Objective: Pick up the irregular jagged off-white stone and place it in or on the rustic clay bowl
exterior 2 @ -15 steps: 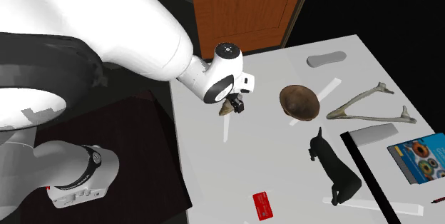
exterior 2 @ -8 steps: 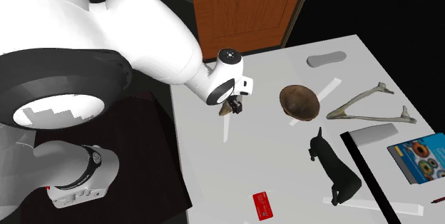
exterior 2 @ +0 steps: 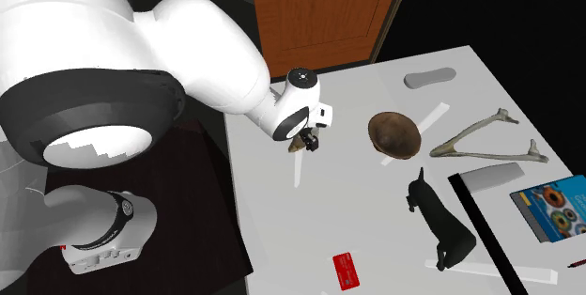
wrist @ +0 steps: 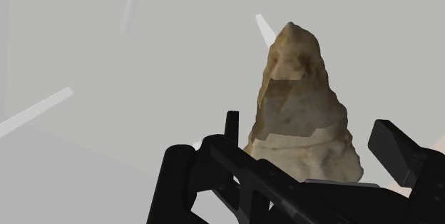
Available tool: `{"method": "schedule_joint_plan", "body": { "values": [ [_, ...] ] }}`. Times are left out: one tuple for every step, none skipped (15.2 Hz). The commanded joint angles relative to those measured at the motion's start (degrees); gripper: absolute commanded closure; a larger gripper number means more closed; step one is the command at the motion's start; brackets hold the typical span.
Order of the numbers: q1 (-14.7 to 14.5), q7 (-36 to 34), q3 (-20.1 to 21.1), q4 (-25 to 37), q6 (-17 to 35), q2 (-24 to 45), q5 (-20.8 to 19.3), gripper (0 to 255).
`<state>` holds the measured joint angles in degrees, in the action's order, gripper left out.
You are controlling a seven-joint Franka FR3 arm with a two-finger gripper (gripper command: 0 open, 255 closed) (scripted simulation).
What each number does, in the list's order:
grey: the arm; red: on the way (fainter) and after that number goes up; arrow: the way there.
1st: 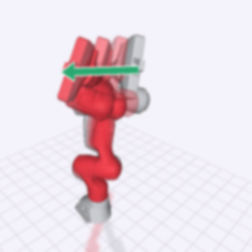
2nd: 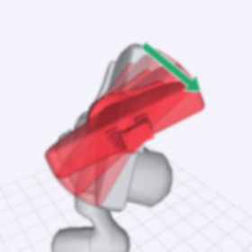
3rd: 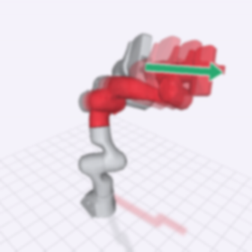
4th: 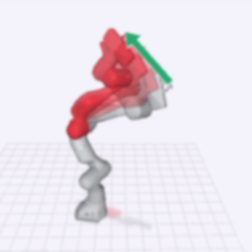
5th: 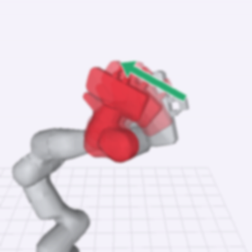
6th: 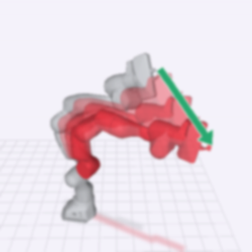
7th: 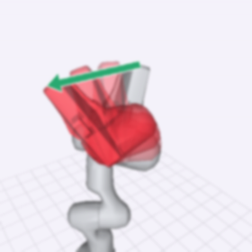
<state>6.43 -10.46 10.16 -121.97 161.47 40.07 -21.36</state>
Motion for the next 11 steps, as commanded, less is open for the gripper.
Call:
{"method": "schedule_joint_plan", "body": {
  "values": [
    [0.0, 0.0, 0.0, 0.0, 0.0, 0.0, 0.0, 0],
    [0.0, 0.0, 0.0, 0.0, 0.0, 0.0, 0.0, 255],
    [0.0, 0.0, 0.0, 0.0, 0.0, 0.0, 0.0, 255],
    [0.0, 0.0, 0.0, 0.0, 0.0, 0.0, 0.0, 255],
    [0.0, 0.0, 0.0, 0.0, 0.0, 0.0, 0.0, 255],
    [0.0, 0.0, 0.0, 0.0, 0.0, 0.0, 0.0, 255],
    [0.0, 0.0, 0.0, 0.0, 0.0, 0.0, 0.0, 255],
    [0.0, 0.0, 0.0, 0.0, 0.0, 0.0, 0.0, 255],
    [0.0, 0.0, 0.0, 0.0, 0.0, 0.0, 0.0, 255],
    [0.0, 0.0, 0.0, 0.0, 0.0, 0.0, 0.0, 255],
    [0.0, 0.0, 0.0, 0.0, 0.0, 0.0, 0.0, 255]
  ]
}}
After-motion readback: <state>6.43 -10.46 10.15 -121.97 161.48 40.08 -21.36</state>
